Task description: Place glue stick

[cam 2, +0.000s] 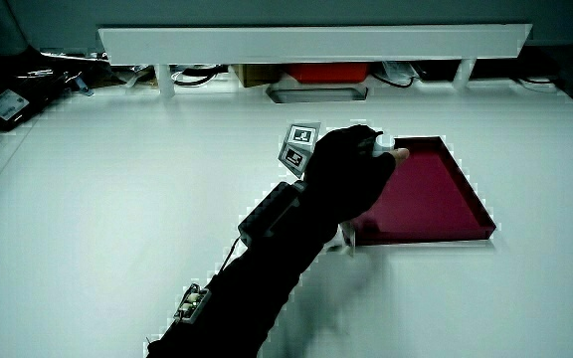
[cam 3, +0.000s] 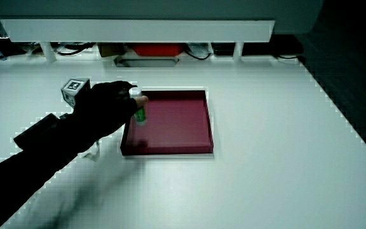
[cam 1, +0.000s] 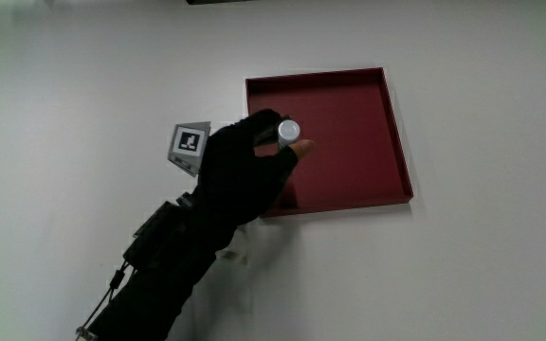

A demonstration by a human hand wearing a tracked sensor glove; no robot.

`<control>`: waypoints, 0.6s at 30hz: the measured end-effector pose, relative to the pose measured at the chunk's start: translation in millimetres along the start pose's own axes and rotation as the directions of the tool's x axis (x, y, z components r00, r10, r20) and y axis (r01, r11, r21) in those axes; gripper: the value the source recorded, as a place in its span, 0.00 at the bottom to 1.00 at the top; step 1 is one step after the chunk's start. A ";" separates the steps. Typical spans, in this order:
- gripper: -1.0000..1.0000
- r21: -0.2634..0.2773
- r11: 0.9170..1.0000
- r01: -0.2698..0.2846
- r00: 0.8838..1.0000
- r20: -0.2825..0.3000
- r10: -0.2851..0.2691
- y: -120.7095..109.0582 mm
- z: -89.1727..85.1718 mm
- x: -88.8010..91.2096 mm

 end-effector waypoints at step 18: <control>0.50 -0.001 0.998 -0.057 0.997 -0.047 0.057 -0.9 -9.5 -17.1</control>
